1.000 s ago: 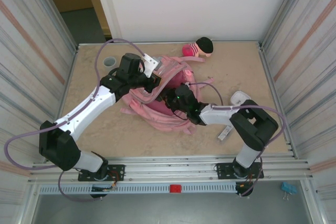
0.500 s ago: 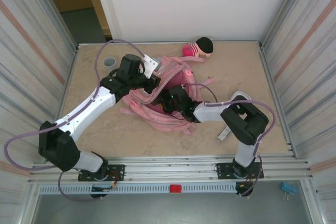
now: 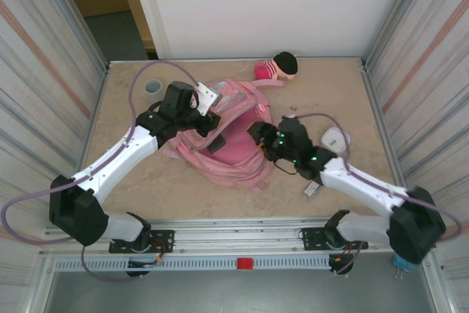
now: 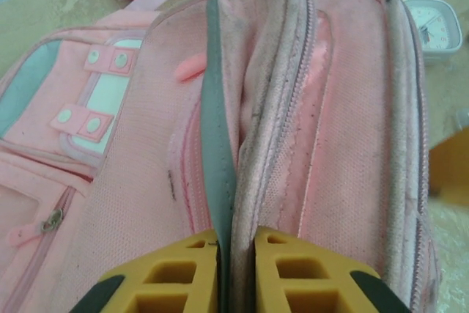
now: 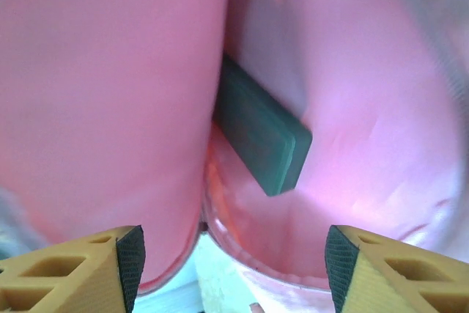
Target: Pack books, pencil case, and school supplies into a backpack
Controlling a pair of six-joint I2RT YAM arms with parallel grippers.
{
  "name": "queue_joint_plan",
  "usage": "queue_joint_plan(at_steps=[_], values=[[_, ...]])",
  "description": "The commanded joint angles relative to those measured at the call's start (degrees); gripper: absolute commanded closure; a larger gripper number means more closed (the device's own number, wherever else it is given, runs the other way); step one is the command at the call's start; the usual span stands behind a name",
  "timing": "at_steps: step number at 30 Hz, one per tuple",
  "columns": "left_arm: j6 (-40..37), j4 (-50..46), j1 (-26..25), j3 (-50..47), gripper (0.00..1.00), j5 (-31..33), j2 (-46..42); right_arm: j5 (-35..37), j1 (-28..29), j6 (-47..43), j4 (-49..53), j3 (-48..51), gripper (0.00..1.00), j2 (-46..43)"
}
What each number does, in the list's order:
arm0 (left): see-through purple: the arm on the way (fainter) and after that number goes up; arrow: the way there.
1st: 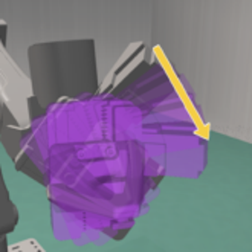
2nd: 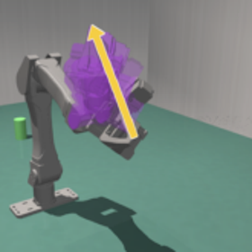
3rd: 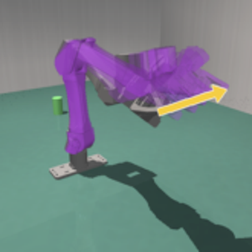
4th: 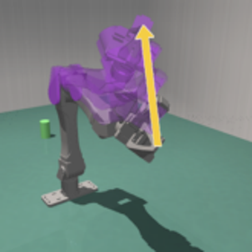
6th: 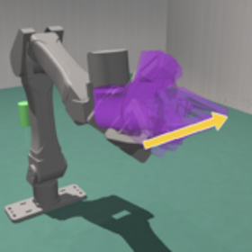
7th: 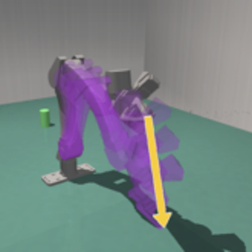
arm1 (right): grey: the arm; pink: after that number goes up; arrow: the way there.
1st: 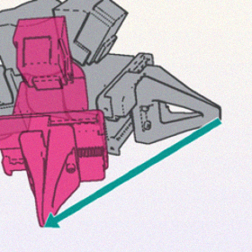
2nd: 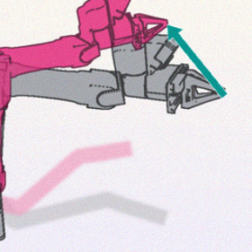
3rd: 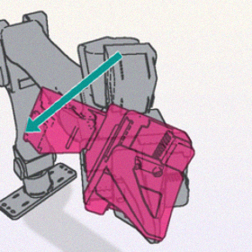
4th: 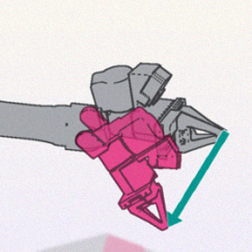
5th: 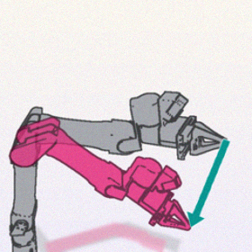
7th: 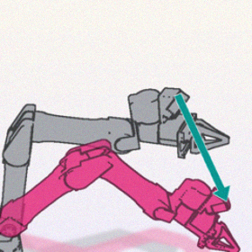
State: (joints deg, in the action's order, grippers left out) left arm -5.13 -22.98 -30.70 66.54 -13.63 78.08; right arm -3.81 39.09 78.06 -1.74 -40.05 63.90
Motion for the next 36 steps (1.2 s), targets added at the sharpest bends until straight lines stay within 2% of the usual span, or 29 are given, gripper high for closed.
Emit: queue_joint_plan(at_steps=[1, 6, 10, 13, 18, 23, 27, 30, 36], values=[[-1.1, -2.3, -0.1, -2.0, 0.78, -0.3, -2.6, 3.9, -4.2, -8.7, 13.2, 0.5, 0.32, -8.5], [4.2, -5.2, 0.1, -3.3, 0.38, -9.2, -2.4, 0.4, -10.1, -17.7, 18.4, -3.0, 0.31, -12.2], [12.3, -5.5, 2.1, -4.8, 0.25, -8.4, -5.3, -1.3, -10.8, -21.8, 20.0, -5.8, 0.31, -10.0], [20.3, -7.9, 7.4, -6.0, 0.21, -4.8, -8.2, -3.1, -10.8, -22.7, 18.0, -6.4, 0.31, -7.6], [30.8, -16.9, 22.4, -7.0, 0.15, -1.9, -9.2, -5.1, -9.8, -23.8, 14.0, -7.2, 0.31, -2.1], [34.3, -21.0, 35.8, -9.6, 0.1, -0.6, -6.9, -6.1, -8.3, -26.2, 12.5, -8.7, 0.31, 2.3], [37.8, -17.1, 46.3, -13.5, 0.08, -3.2, -3.9, -7.9, -7.8, -27.1, 10.8, -9.5, 0.31, 5.5], [37.4, -14.0, 49.2, -13.2, 0.08, -0.1, -0.4, -9.1, -7.7, -27.4, 10.1, -9.9, 0.31, 7.2], [34.9, -12.6, 49.8, -5.8, 0.08, 4.1, 11.7, -10.8, -7.8, -28.1, 9.7, -10.0, 0.31, 9.1]])
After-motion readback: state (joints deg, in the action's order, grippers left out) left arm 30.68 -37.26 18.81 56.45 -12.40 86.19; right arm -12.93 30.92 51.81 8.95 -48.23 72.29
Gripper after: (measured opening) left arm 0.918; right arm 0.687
